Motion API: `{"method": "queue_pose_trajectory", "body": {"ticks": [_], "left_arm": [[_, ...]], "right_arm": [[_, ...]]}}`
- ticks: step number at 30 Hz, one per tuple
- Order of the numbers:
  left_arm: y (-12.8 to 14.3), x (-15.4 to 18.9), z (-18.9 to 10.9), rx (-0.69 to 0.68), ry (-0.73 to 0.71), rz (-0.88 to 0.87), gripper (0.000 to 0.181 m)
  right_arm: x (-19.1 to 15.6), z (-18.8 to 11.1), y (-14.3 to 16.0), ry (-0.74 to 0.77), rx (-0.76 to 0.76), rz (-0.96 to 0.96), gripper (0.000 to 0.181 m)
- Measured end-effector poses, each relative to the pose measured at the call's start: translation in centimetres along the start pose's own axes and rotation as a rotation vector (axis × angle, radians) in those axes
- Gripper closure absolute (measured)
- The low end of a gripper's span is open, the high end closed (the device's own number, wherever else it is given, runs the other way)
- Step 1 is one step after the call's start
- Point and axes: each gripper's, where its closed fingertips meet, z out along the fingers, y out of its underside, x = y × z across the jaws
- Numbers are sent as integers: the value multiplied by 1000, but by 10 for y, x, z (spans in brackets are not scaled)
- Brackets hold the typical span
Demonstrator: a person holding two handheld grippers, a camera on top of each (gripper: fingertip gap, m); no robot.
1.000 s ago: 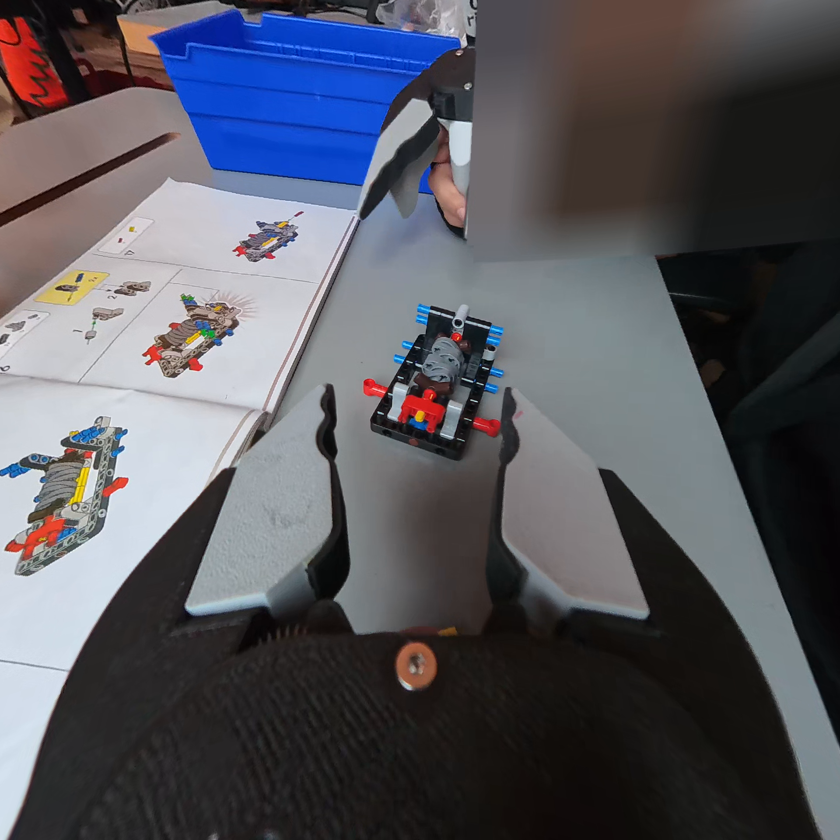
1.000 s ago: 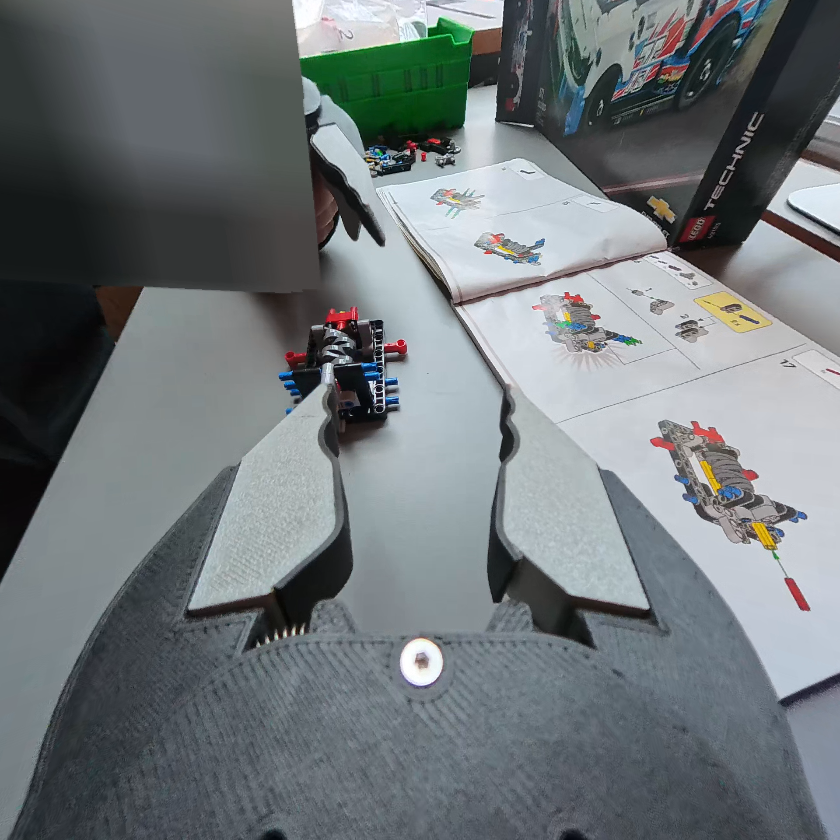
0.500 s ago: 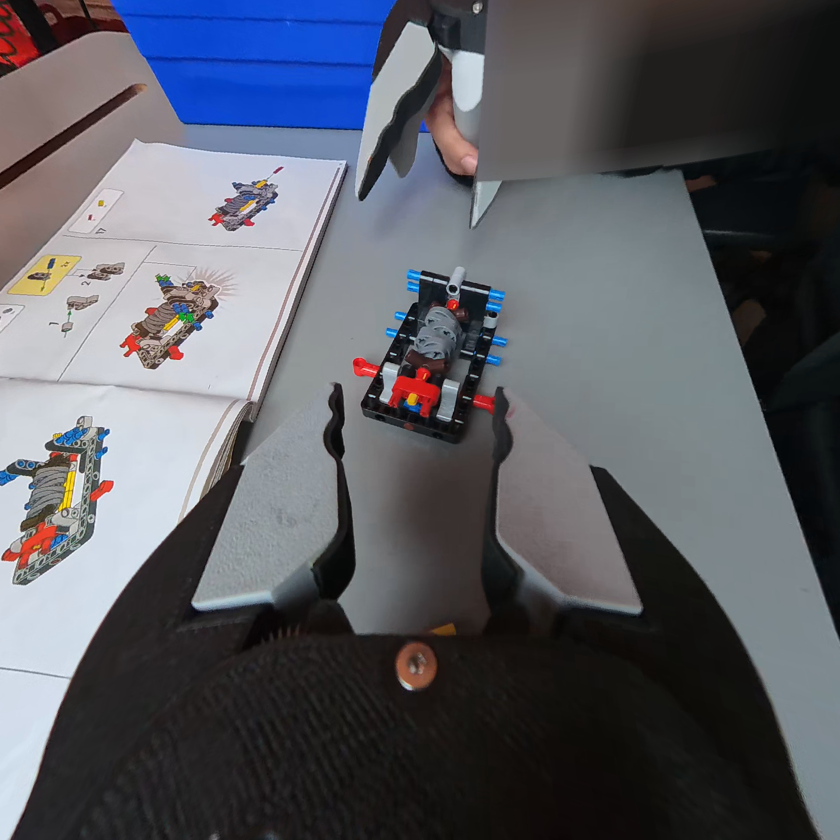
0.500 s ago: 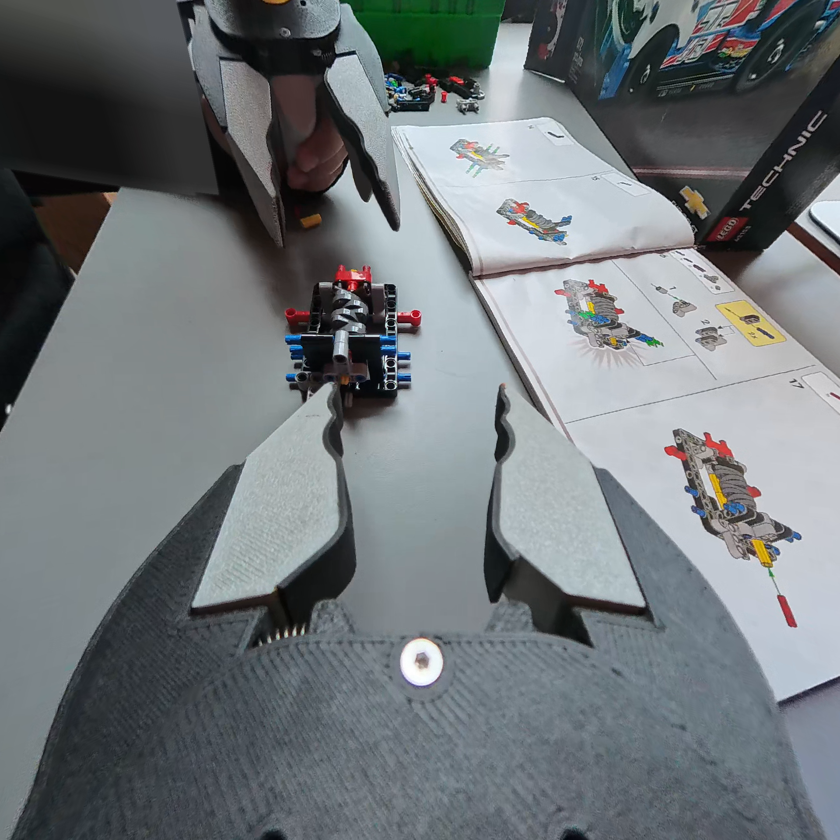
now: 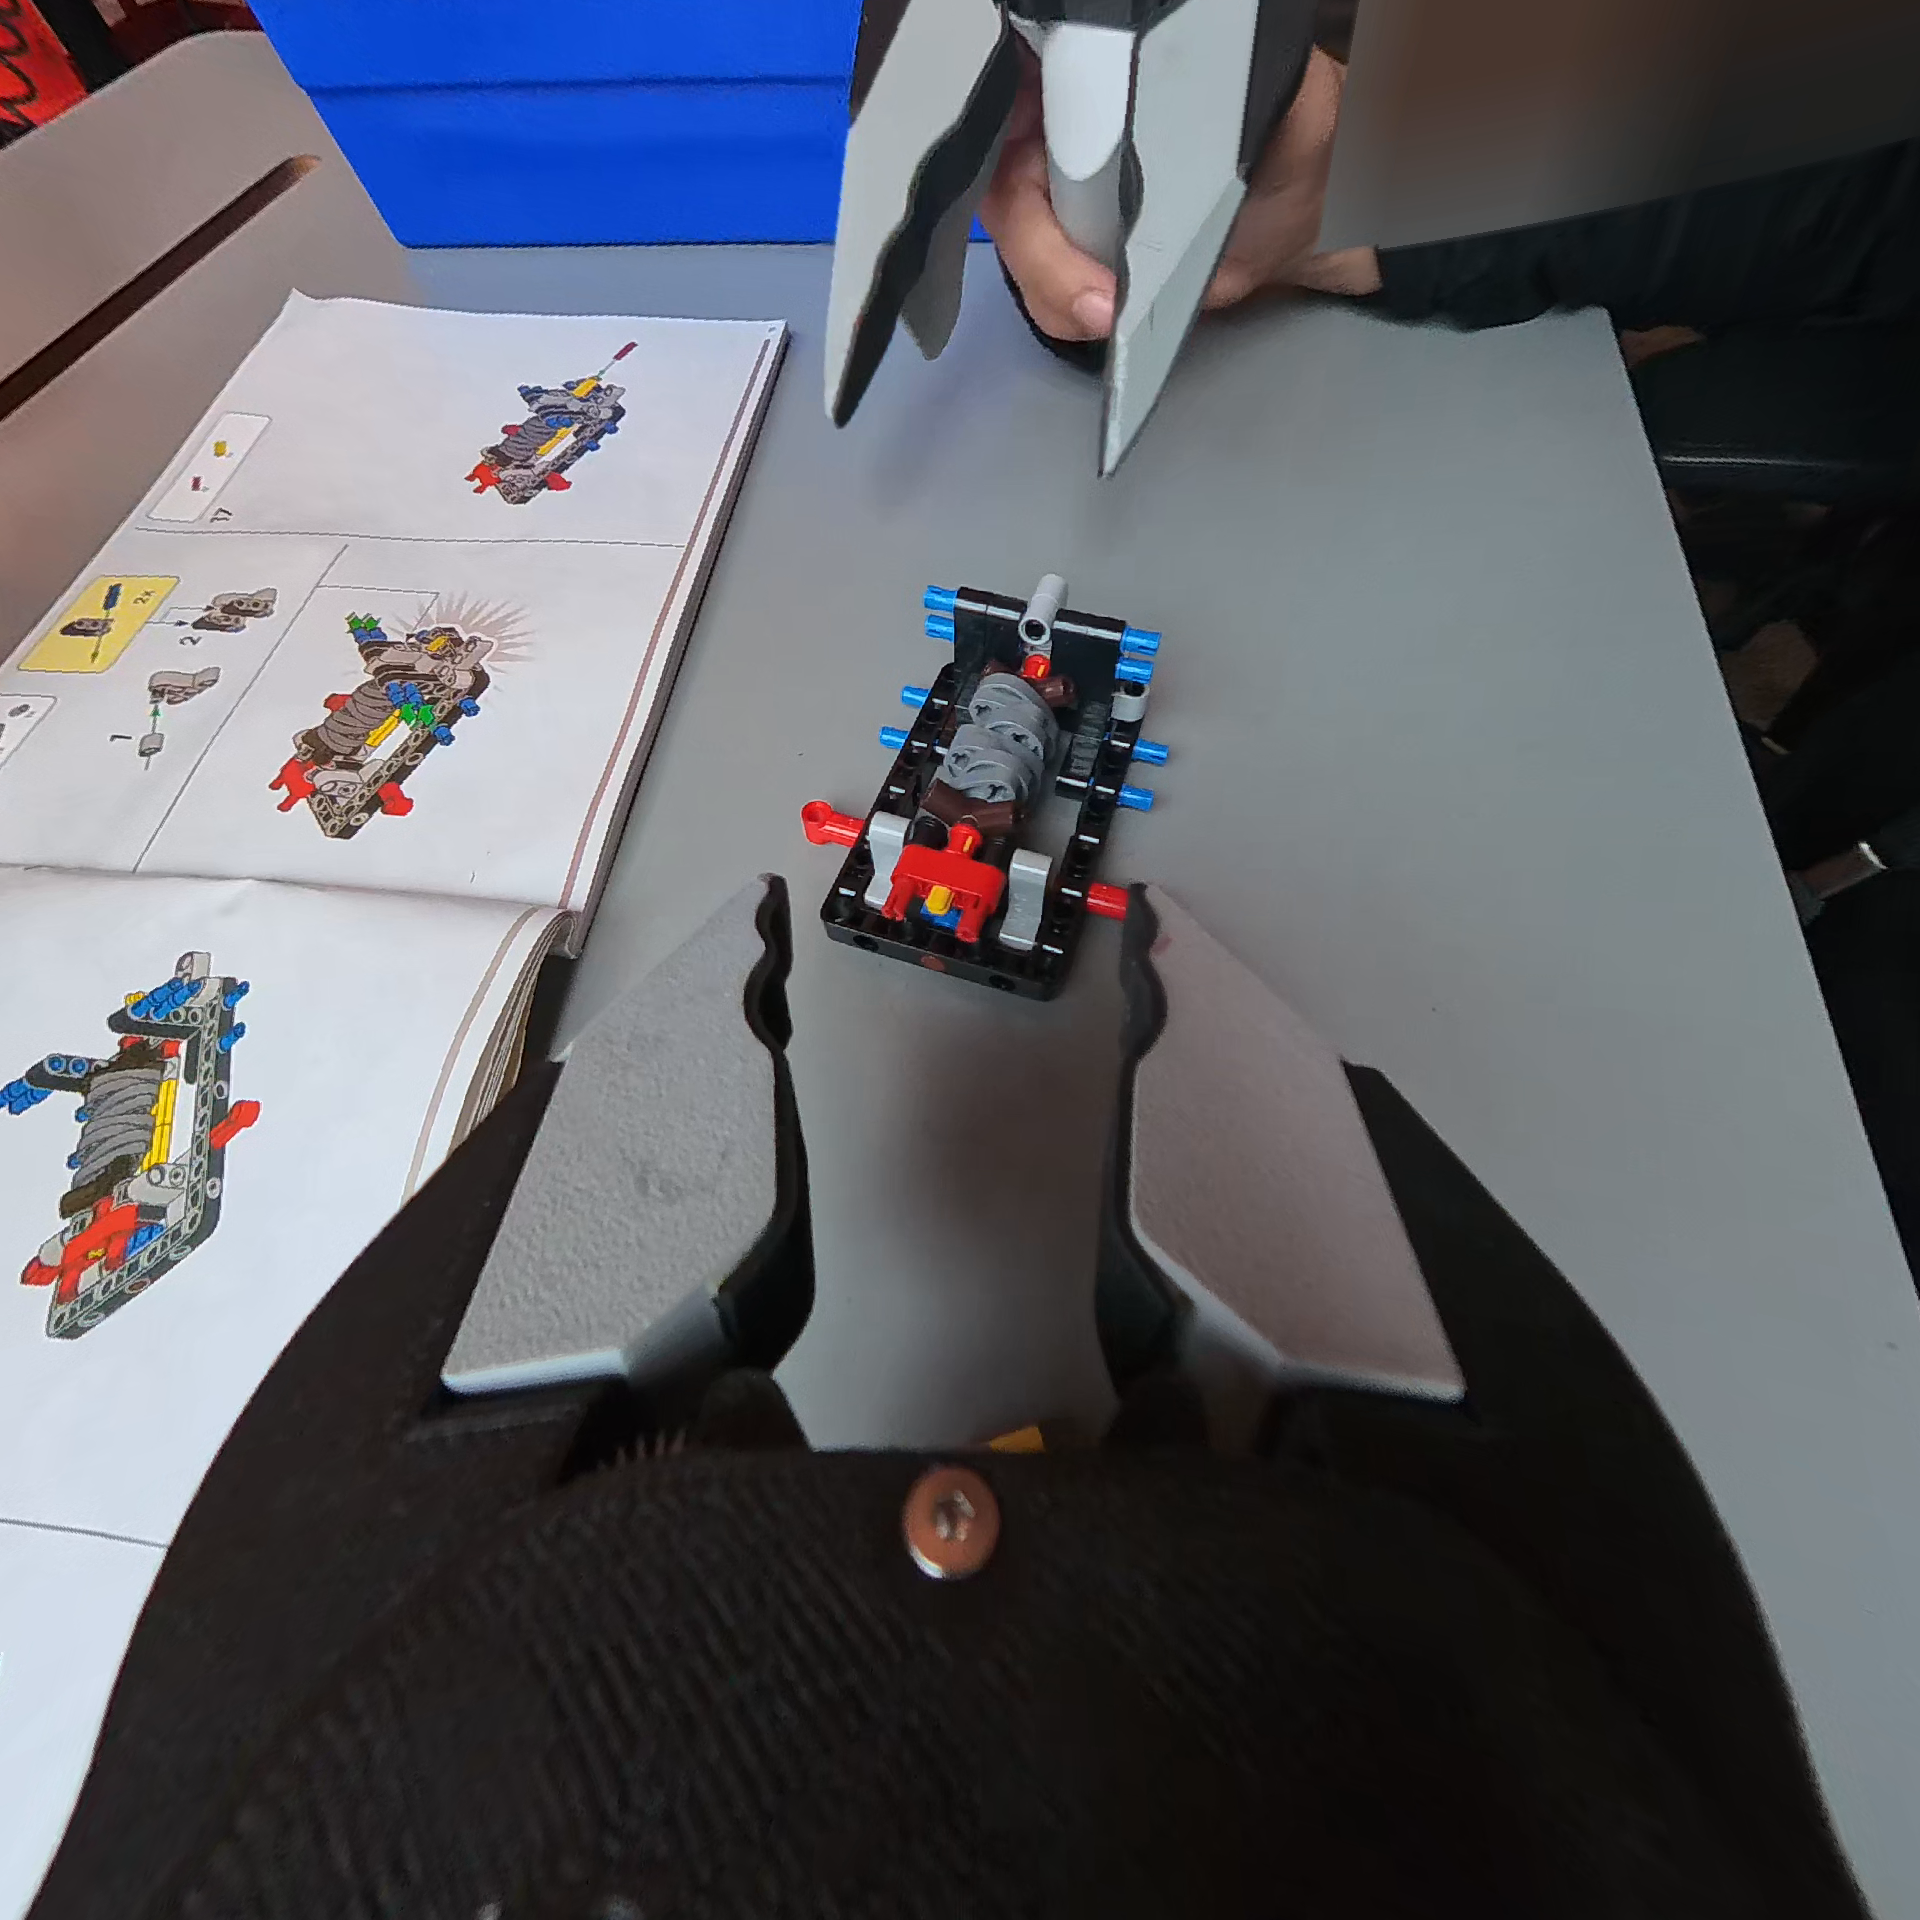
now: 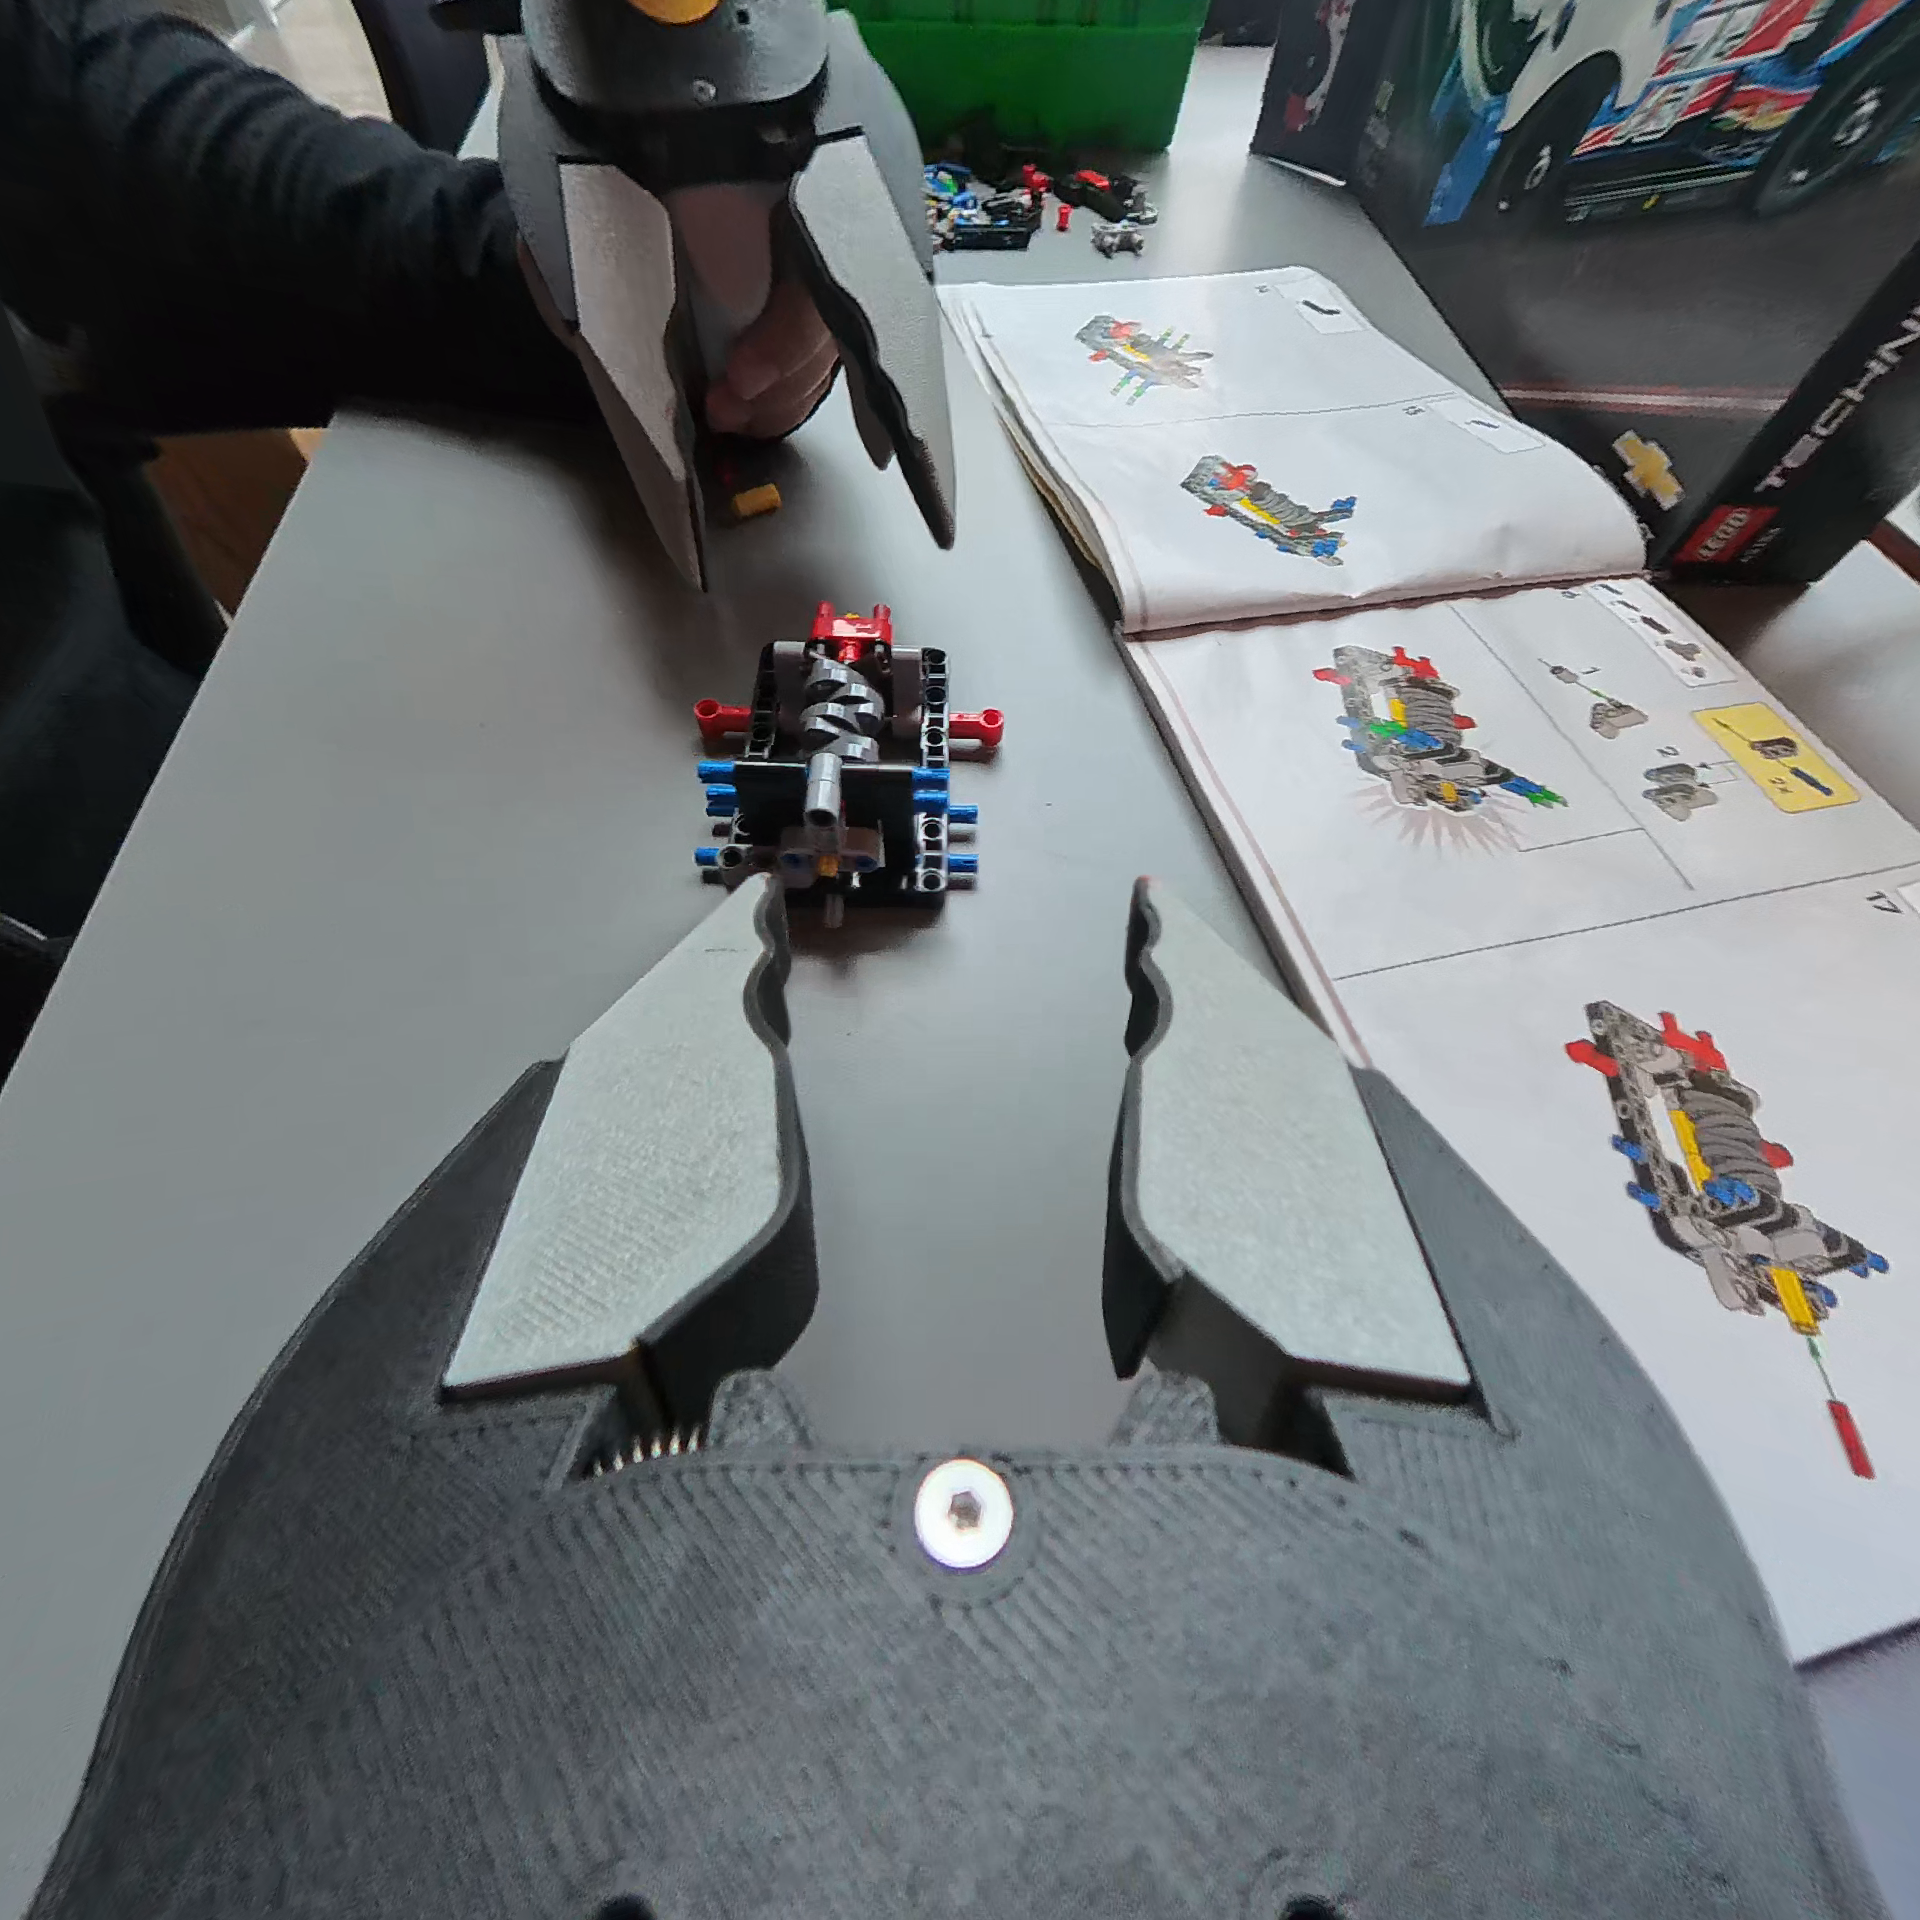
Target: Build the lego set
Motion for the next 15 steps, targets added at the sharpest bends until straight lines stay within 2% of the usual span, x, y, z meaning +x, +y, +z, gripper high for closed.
{"method": "queue_pose_trajectory", "body": {"ticks": [7, 12, 15], "left_arm": [[8, 0, 7, -69, -23, 26, 117], [-8, 1, 7, -21, -56, 91, 126], [-8, 5, 16, -50, -2, 74, 126]], "right_arm": [[-22, 13, 4, -86, -56, -40, 121], [-35, 22, 4, -111, -80, -34, 122], [-32, 32, 7, -78, -128, 16, 116]]}}
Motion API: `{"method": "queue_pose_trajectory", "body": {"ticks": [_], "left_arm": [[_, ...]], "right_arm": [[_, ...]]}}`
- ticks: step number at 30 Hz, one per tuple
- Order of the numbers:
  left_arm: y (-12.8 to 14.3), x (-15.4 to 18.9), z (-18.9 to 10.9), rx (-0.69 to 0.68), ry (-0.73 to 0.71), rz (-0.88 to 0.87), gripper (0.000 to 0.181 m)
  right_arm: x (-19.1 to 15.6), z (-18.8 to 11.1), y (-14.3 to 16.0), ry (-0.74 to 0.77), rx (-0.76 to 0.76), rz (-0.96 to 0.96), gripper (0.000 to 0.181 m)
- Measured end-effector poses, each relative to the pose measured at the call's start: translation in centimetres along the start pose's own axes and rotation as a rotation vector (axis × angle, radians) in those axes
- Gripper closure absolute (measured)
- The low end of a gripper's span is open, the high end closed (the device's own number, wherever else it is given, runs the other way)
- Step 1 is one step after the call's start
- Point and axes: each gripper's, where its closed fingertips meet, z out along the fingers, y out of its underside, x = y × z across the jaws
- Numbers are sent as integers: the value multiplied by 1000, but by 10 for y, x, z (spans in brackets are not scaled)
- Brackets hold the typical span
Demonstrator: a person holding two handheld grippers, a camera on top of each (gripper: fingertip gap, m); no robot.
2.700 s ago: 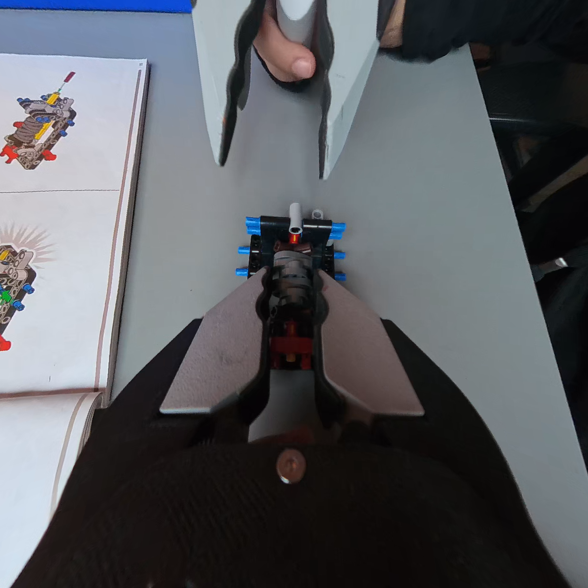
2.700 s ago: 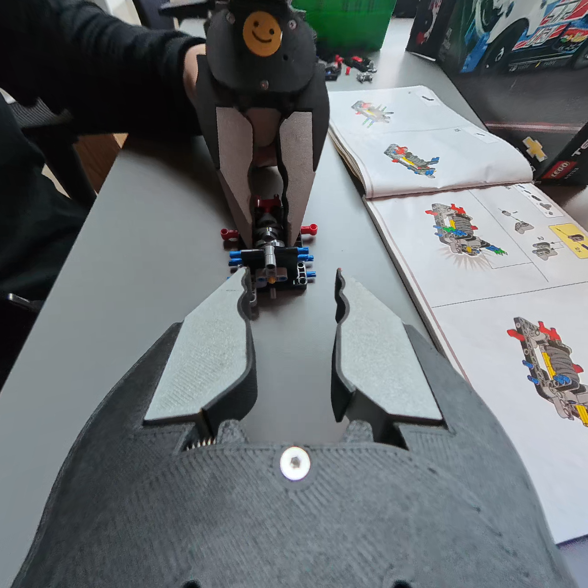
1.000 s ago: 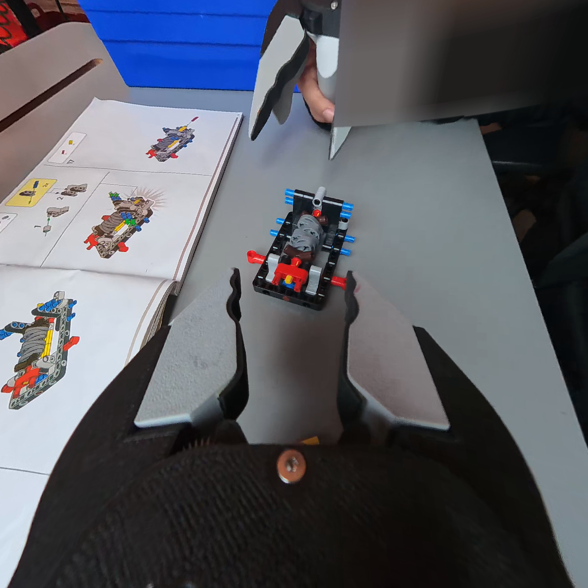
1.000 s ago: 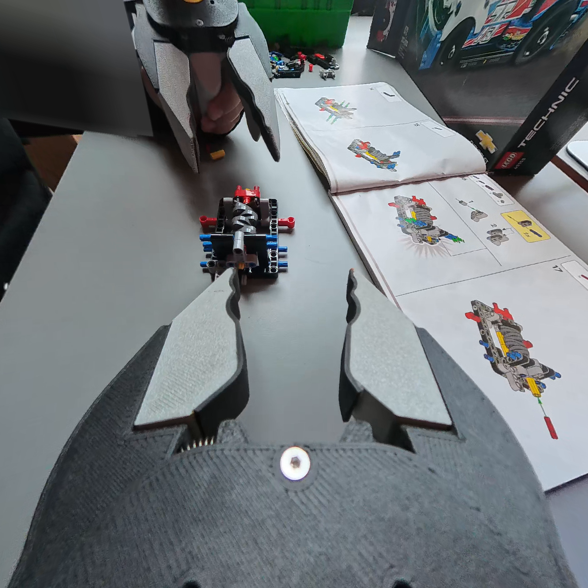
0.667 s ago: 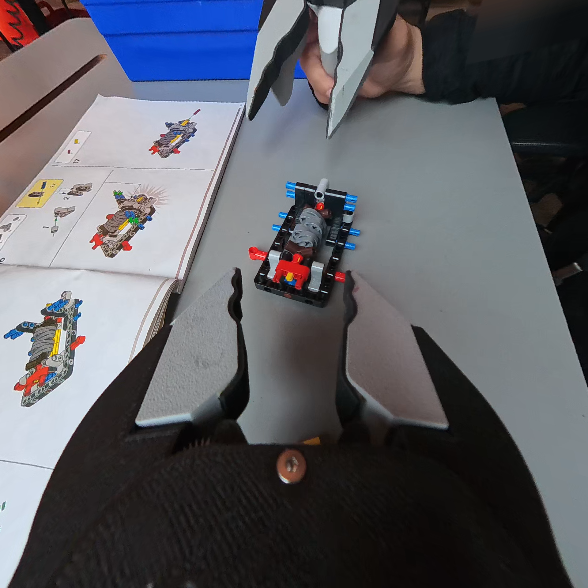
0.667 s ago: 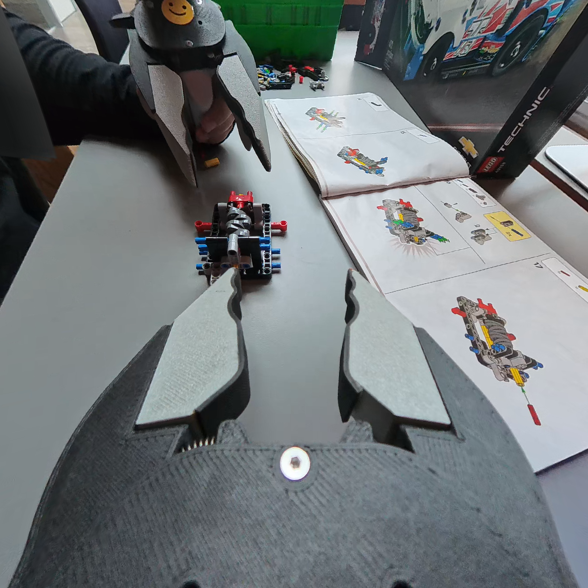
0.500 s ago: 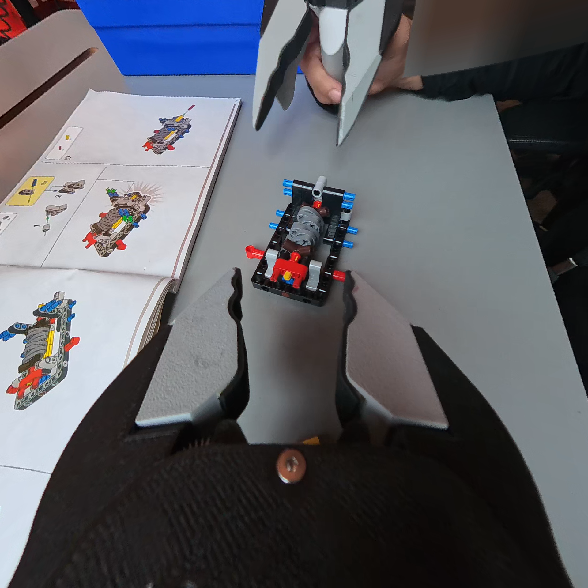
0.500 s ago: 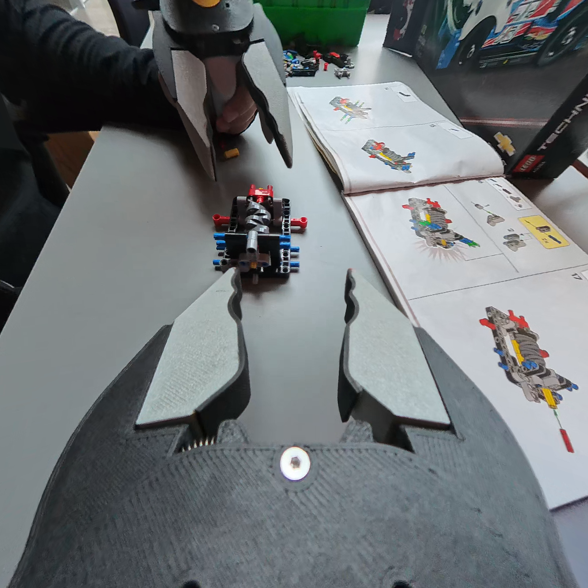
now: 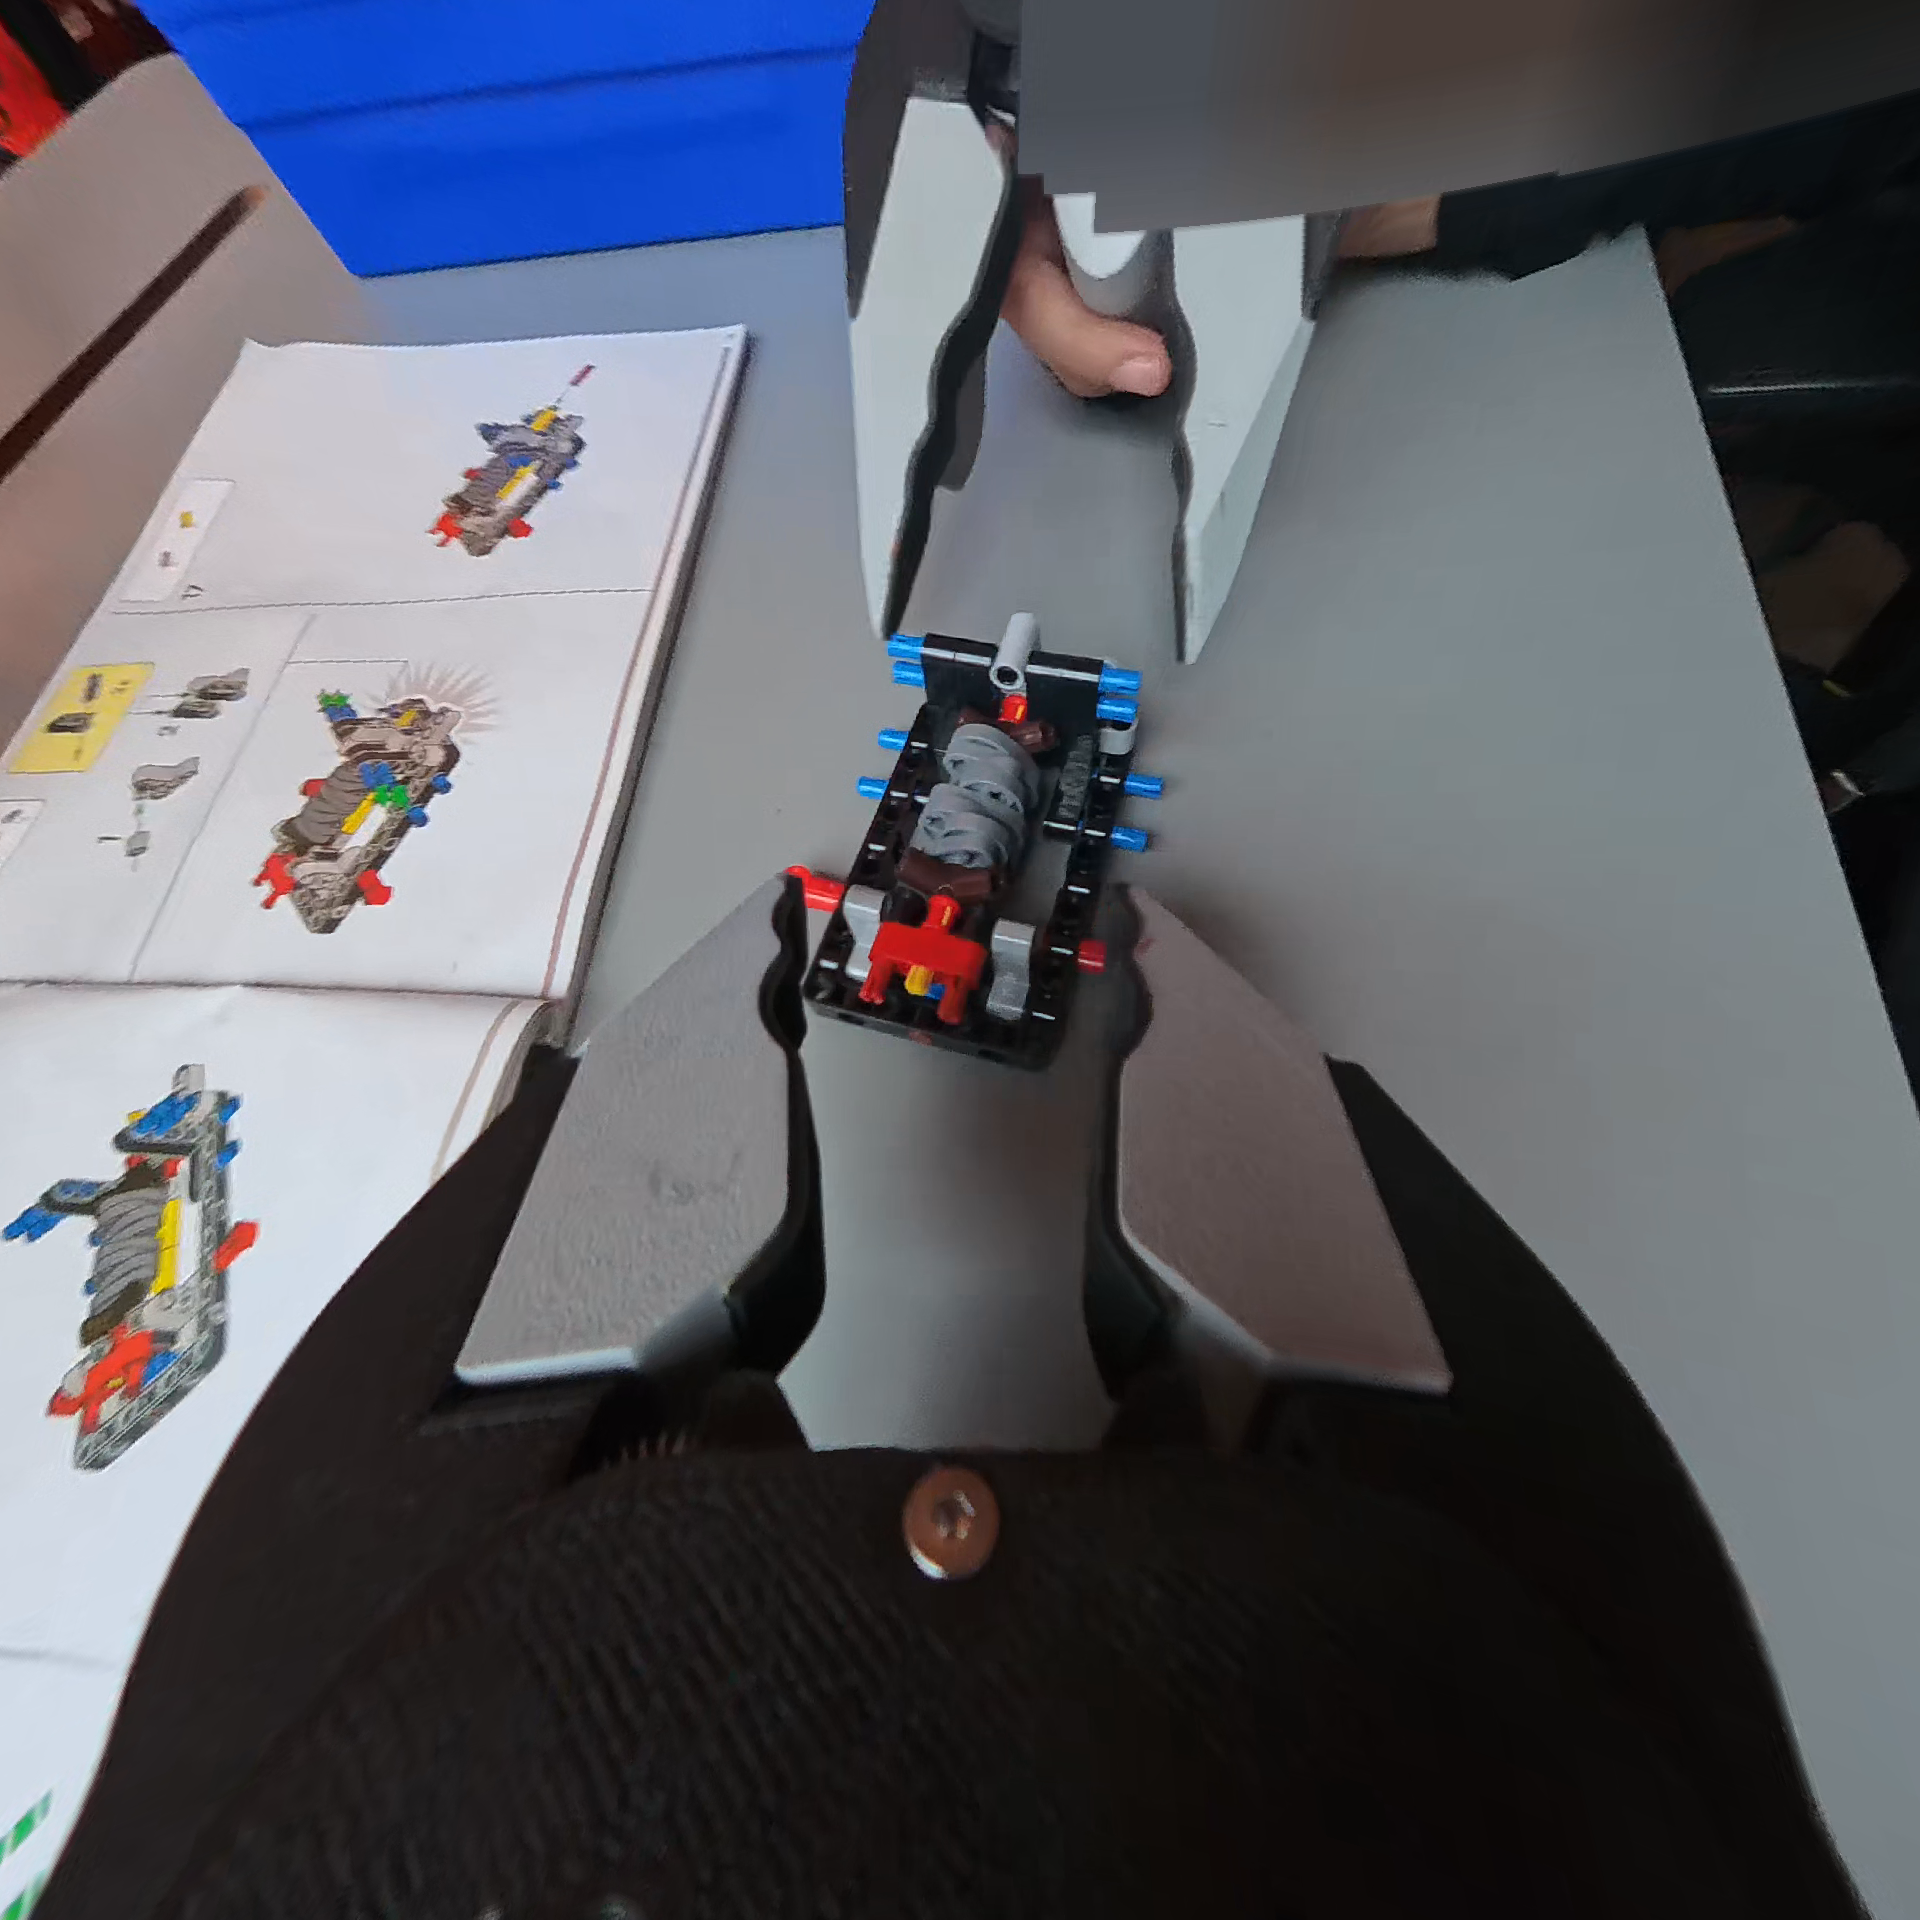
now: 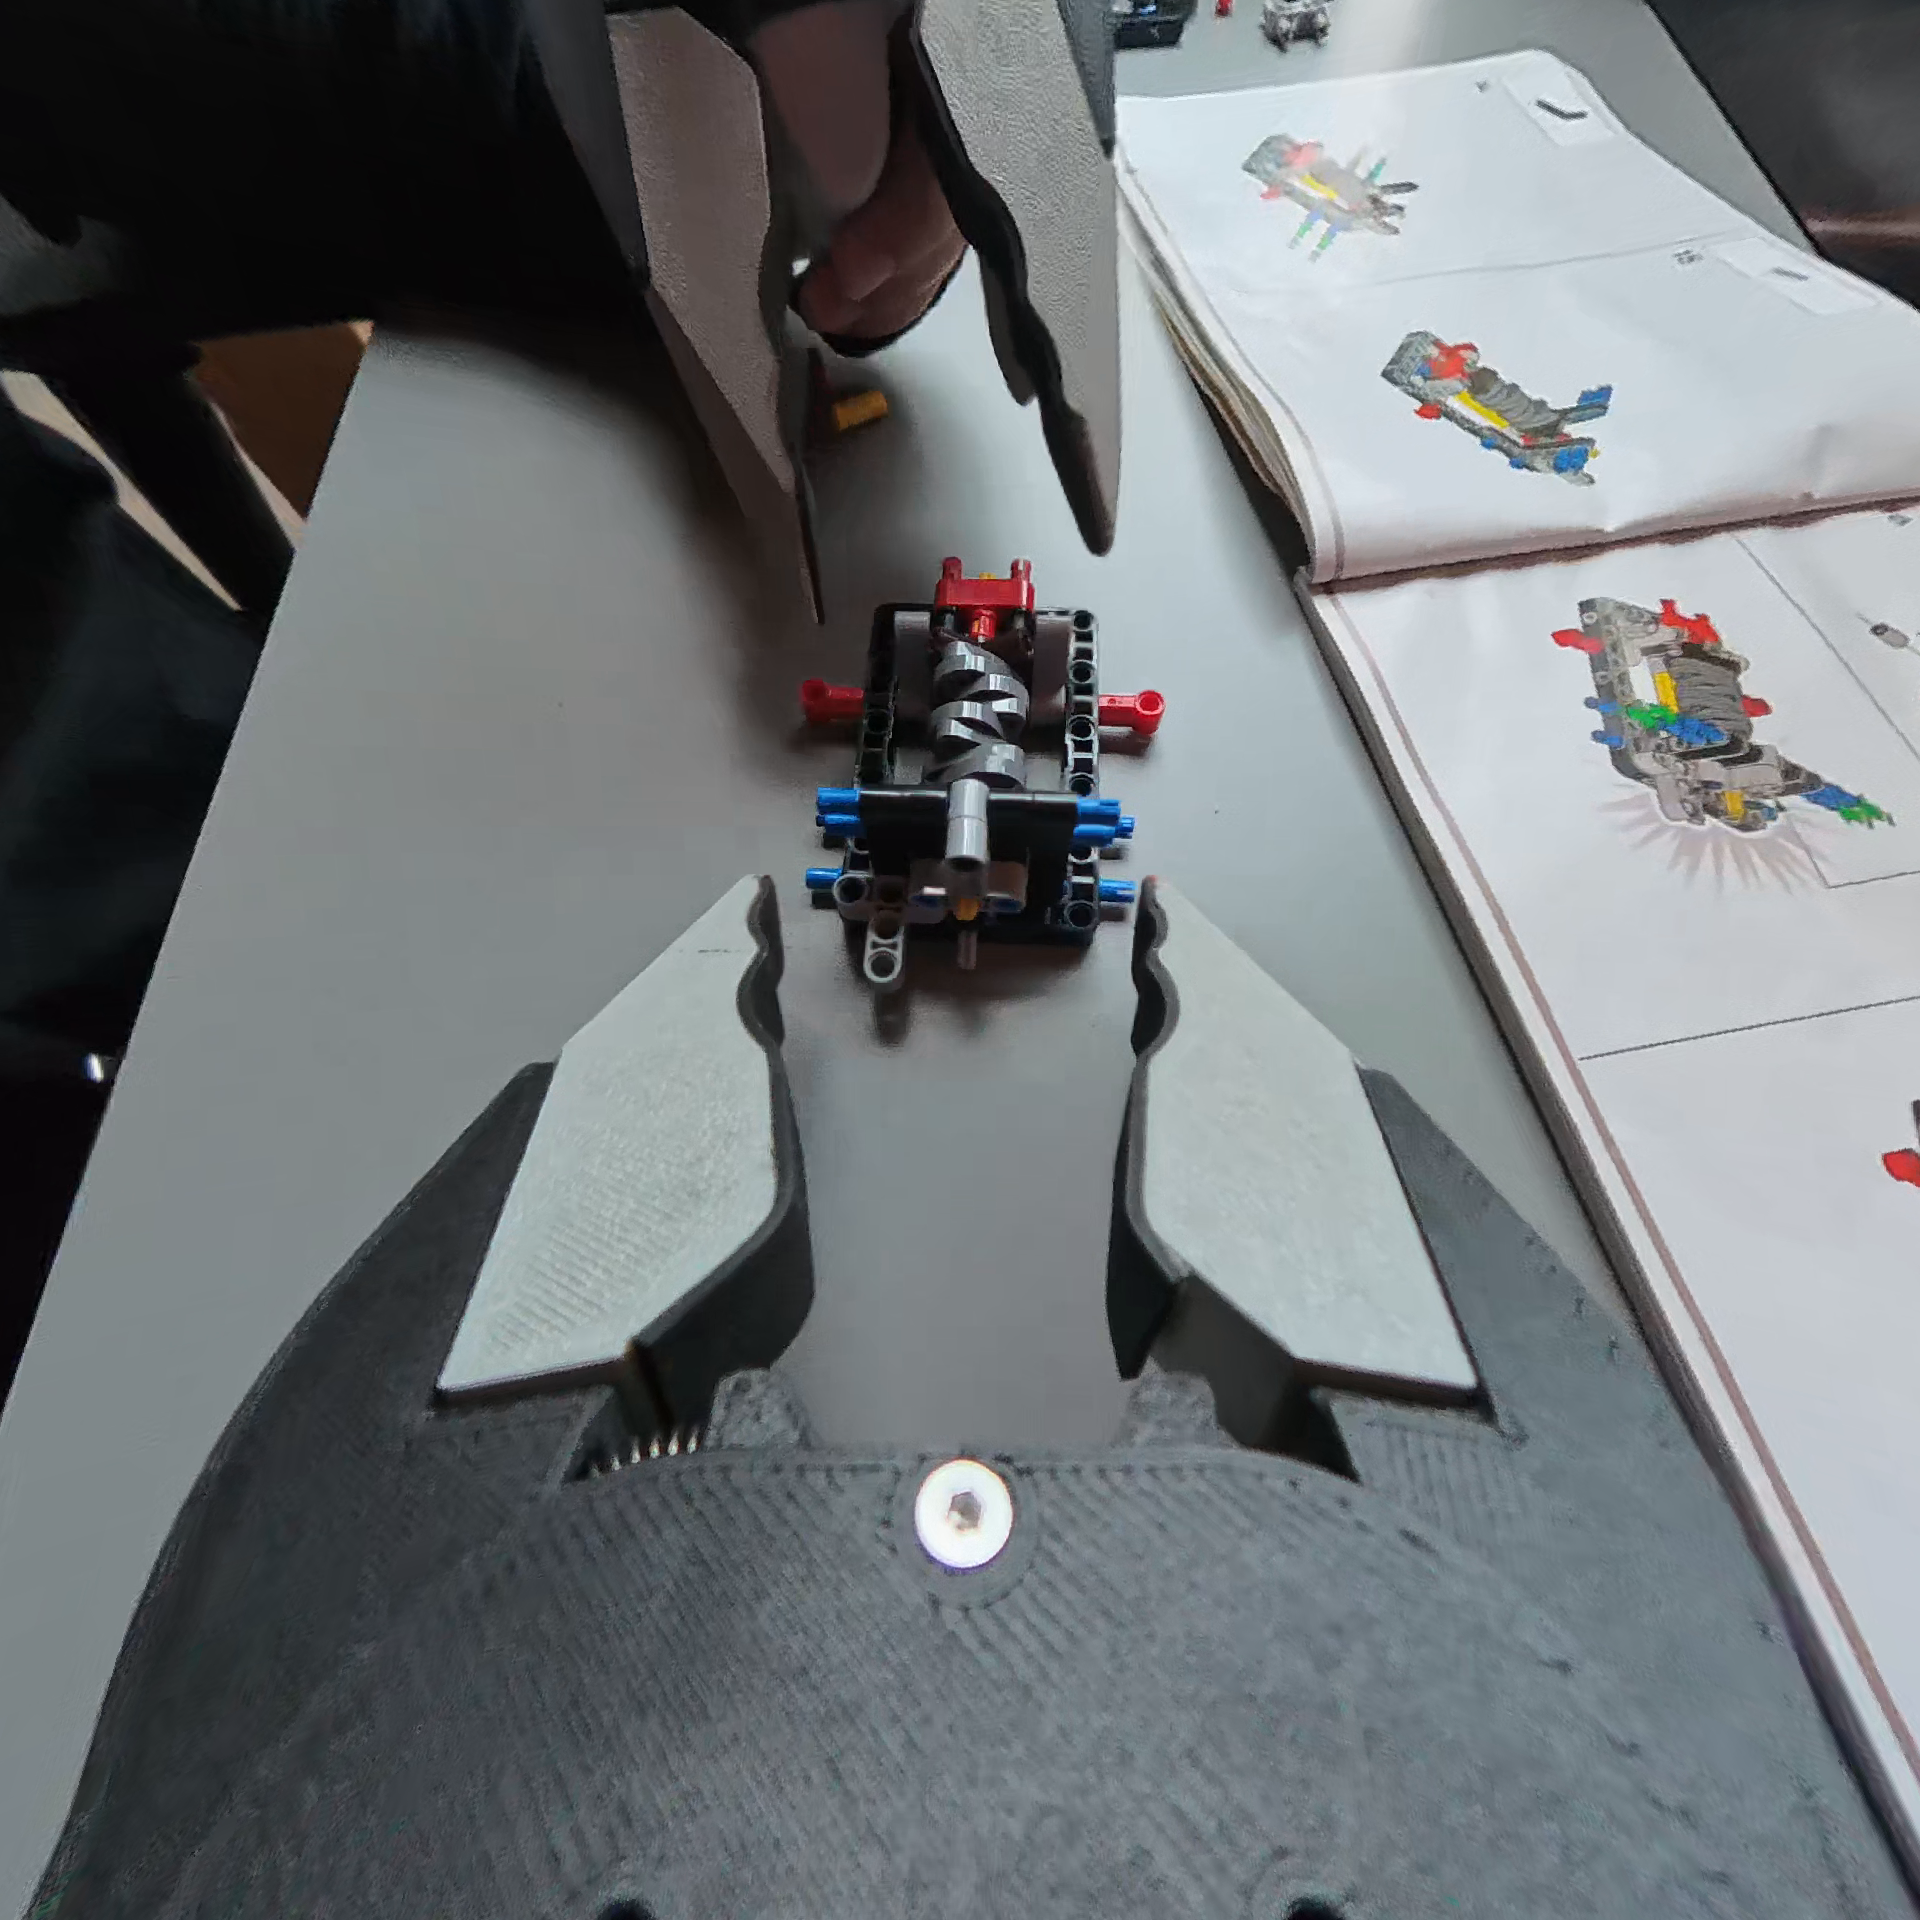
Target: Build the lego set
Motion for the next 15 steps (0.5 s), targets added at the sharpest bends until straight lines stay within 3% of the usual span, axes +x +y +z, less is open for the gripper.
{"method": "queue_pose_trajectory", "body": {"ticks": [3, 9, 15], "left_arm": [[7, 8, 10, -43, 77, -20, 122], [13, 5, 16, -87, 77, -17, 130], [6, 4, 19, -82, 112, -6, 135]], "right_arm": [[-6, 4, -1, -29, -12, 4, 117], [-1, 11, -1, -17, -31, -9, 117], [6, 8, 1, 7, -34, -112, 132]]}}
